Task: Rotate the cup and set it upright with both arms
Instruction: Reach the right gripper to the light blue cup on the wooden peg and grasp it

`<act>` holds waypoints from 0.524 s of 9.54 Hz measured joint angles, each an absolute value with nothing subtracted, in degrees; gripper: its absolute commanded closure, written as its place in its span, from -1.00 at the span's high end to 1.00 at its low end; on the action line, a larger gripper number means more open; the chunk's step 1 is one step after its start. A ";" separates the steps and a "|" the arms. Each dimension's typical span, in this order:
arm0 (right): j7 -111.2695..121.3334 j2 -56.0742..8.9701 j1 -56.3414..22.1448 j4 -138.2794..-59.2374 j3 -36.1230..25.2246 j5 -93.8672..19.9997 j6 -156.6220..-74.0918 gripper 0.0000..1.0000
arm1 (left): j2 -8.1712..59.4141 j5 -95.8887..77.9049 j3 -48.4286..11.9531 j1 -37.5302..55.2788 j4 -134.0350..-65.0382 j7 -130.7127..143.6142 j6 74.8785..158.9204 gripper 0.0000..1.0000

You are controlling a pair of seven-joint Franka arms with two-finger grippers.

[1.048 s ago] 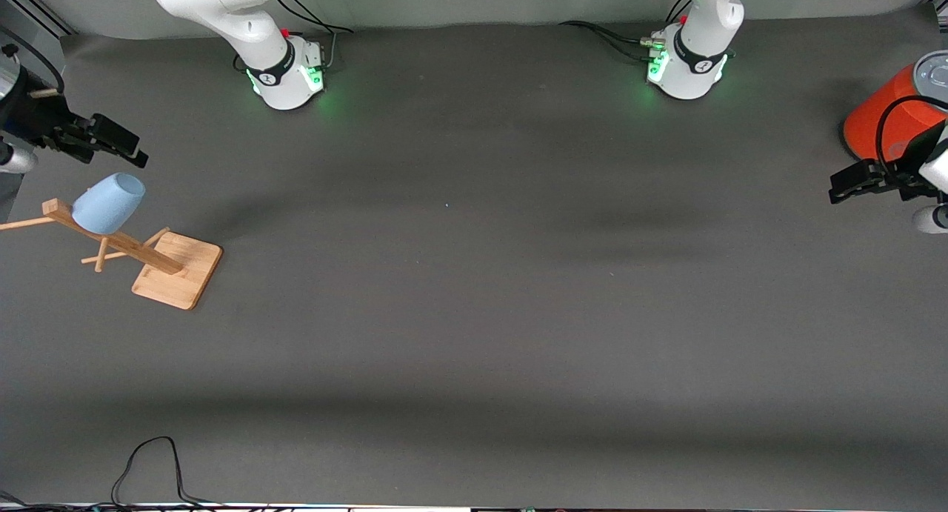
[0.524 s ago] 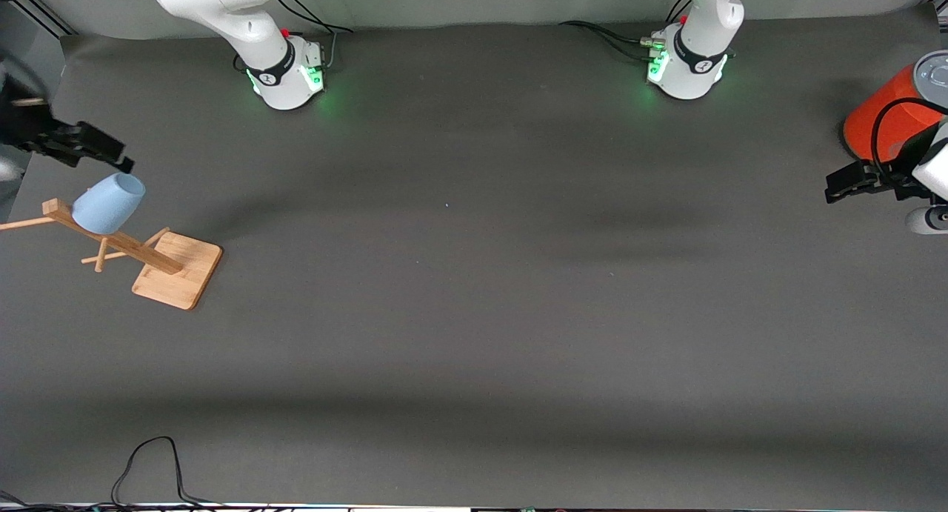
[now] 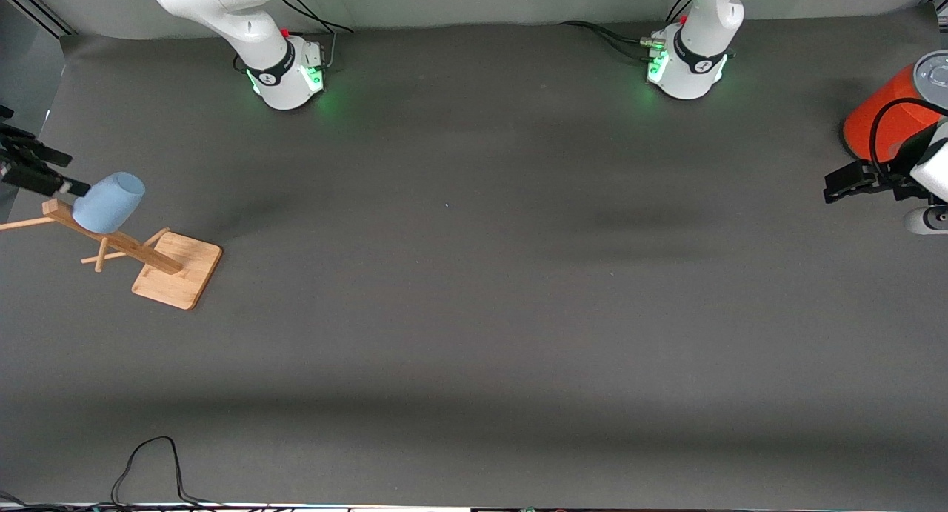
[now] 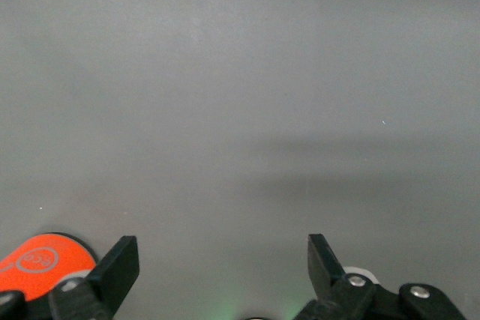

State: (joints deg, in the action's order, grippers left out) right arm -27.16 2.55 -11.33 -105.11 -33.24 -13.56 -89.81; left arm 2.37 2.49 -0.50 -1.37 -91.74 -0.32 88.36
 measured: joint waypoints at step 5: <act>-30.34 -3.21 -11.24 -105.24 -34.63 -13.34 -89.87 1.00 | 2.37 2.49 -0.60 -1.37 -91.74 -0.32 88.36 1.00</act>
